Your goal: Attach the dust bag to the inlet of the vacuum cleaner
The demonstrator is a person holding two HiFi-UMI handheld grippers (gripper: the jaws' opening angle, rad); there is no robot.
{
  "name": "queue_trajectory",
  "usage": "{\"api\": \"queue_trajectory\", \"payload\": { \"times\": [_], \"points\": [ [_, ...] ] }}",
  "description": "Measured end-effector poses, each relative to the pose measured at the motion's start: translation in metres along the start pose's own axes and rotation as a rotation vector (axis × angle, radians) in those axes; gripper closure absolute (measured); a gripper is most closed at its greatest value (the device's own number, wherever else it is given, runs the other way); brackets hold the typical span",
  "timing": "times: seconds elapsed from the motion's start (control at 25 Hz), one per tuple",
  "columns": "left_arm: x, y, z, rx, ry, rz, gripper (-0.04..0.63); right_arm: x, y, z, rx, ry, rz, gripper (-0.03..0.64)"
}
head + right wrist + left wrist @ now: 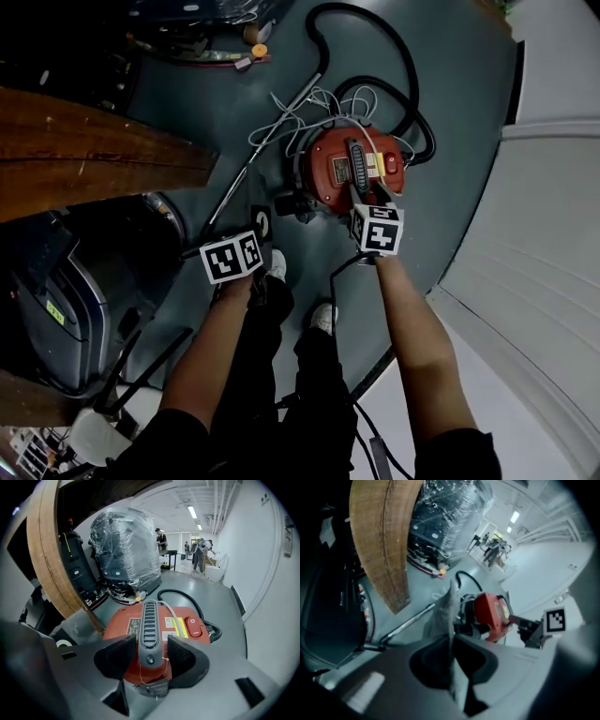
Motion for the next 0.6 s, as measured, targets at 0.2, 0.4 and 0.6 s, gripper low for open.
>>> {"api": "queue_trajectory", "payload": {
  "times": [0.2,0.4,0.6],
  "points": [
    [-0.008,-0.011,0.005,0.014,0.019,0.006,0.572,0.000,-0.012,0.002,0.006,0.016,0.017,0.466],
    [-0.020,-0.018,0.001,0.016,0.028,-0.017,0.572,-0.001,-0.013,0.000,0.042,0.038,-0.024,0.468],
    [-0.026,-0.021,-0.004,0.012,0.007,-0.029,0.572,-0.001,-0.014,0.002,0.049,0.043,-0.004,0.469]
  ]
}}
Point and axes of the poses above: the fingertips, and each gripper's own axes: y backward along the fingers, z to its left, x out of its underside, the point moved 2 cm from there along y, backward along the fingers, and after that the axes turned 13 degrees about z, right-handed, at the moved point
